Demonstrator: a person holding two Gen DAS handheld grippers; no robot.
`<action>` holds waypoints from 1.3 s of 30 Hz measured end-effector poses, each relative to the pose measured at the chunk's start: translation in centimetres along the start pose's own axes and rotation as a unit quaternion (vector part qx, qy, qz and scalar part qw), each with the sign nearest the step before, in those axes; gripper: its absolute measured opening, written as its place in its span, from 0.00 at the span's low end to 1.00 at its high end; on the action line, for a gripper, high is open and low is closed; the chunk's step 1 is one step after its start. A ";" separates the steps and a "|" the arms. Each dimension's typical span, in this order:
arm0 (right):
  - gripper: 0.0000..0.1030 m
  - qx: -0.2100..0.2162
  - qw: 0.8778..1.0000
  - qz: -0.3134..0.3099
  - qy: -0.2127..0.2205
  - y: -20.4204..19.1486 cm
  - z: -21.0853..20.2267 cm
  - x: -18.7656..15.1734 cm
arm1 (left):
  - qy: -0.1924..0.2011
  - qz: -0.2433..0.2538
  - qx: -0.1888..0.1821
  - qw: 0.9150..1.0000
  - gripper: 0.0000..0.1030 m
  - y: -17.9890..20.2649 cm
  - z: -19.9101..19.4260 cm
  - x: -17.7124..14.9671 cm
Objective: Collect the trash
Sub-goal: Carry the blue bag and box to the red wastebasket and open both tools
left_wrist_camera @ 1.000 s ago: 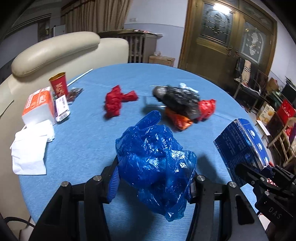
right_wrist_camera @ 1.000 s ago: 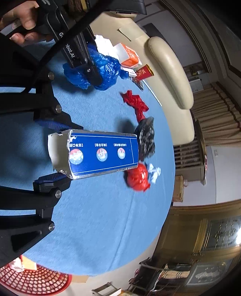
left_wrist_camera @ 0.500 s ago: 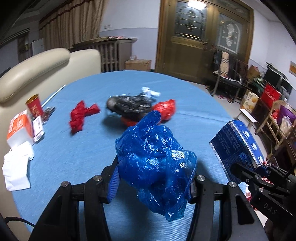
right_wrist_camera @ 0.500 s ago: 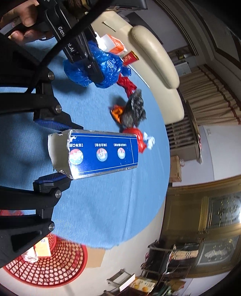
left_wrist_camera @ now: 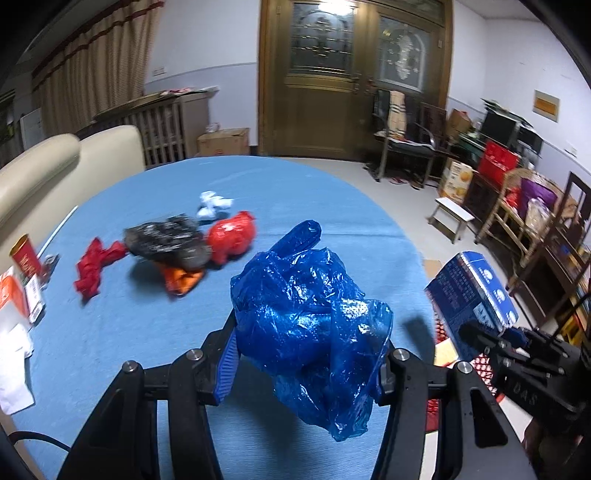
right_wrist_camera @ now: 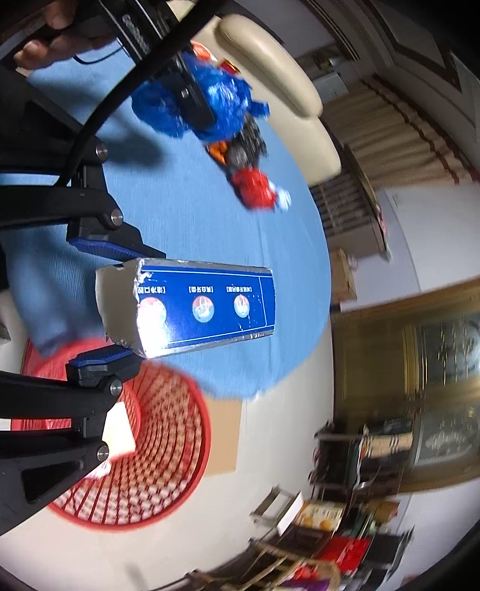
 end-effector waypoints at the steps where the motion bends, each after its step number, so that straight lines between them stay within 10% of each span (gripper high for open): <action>1: 0.42 -0.011 1.000 0.007 0.003 1.1 -0.3 -0.1 | 0.000 0.004 -0.004 1.000 0.55 0.6 -0.1 0.0; 18: 0.42 -0.110 0.989 0.095 0.006 12.9 -3.0 -1.6 | 0.004 0.066 -0.056 0.996 0.55 8.2 0.1 0.7; 24: 0.73 -0.125 0.986 0.110 0.002 14.4 -3.2 -2.2 | 0.001 0.086 -0.075 0.994 0.55 10.7 0.3 0.8; 39: 0.73 -0.149 0.974 0.164 0.049 18.2 -7.2 -1.8 | -0.022 0.148 -0.137 0.979 0.55 18.0 1.6 -0.1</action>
Point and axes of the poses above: each gripper's, at about its wrist camera, not at the fingertips, and z roughly the way its jaws point, y to its right, x to its top, the point moved 4 cm from there along z, roughly the way its jaws point, and after that the axes turned 8 degrees about x, right-handed, at the moved point
